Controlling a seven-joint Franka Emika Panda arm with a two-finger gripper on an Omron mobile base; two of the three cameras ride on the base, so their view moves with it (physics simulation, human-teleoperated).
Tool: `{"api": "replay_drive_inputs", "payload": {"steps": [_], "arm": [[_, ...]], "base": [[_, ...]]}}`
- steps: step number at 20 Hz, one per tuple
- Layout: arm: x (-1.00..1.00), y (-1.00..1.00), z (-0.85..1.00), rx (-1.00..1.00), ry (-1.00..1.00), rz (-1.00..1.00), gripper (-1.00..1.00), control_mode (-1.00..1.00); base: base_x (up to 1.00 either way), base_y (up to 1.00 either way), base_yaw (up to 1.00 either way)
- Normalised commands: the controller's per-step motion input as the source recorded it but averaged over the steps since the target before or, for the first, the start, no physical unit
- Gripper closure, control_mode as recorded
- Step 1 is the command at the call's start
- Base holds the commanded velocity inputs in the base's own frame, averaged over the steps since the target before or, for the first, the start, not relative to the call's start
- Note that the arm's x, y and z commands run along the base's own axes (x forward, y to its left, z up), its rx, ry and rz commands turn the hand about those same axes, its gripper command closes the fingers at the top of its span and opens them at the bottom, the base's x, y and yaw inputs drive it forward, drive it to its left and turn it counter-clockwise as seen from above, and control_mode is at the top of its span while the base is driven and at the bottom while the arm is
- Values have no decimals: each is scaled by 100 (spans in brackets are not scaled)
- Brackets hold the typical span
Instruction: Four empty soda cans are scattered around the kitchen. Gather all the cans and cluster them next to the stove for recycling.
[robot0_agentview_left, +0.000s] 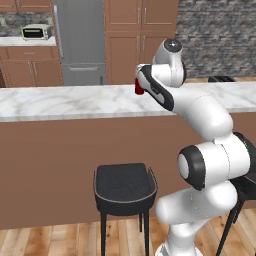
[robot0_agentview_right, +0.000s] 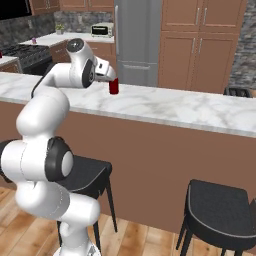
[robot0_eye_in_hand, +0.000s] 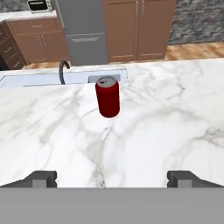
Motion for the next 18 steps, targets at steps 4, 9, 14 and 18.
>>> {"api": "replay_drive_inputs", "payload": {"steps": [4,9,14,18], "arm": [[22,0,-6,0,1,0,-100,-100],[15,0,-11,0,0,0,-100,-100],[4,0,-9,0,0,0,-100,-100],[3,0,-13,0,0,0,-100,-100]], "base": [[0,0,0],[0,0,0],[0,0,0],[0,0,0]]}}
